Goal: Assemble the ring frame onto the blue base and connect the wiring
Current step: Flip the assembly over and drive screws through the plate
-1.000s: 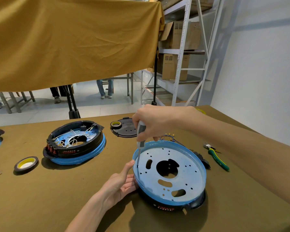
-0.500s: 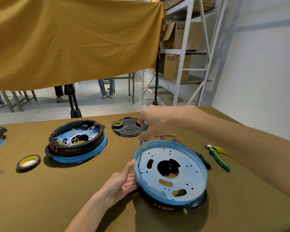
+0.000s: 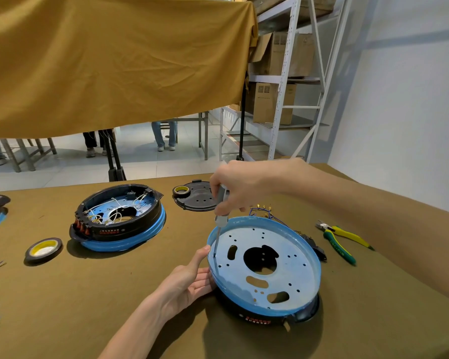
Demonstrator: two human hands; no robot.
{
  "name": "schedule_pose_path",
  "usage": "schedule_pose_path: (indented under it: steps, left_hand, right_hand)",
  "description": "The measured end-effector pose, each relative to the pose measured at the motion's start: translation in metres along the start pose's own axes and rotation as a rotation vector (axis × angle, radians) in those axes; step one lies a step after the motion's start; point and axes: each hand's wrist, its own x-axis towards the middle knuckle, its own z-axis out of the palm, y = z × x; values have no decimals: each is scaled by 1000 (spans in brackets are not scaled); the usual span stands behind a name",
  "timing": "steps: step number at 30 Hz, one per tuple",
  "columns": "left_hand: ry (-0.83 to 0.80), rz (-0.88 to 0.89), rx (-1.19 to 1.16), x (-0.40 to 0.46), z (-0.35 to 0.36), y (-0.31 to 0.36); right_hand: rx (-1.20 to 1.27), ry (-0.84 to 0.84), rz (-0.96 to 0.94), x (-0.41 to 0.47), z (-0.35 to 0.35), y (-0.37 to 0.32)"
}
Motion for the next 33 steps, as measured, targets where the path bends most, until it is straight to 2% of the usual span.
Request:
schedule_pose_path:
  steps: [3,9,13,16,20,33]
  left_hand:
    - [-11,0,2,0,-1,-1]
    - [-19,-11,1,-2,1,0]
    - [-19,-14,-11,-3,2,0]
    - [-10,-12,-19,-3,1,0]
    - [-9,-7,-6,-2,1,-1]
    - [11,-19,27,-2,3,1]
  right_hand:
    - [24,-20,-34,2,0,1]
    - [135,53,-55,2,5,-1]
    - [111,39,-7,2,5,2]
    - [21,7,-37,2,3,3]
    - [78,45,-89,1,3,2]
    - [136,50,24,-5,5,7]
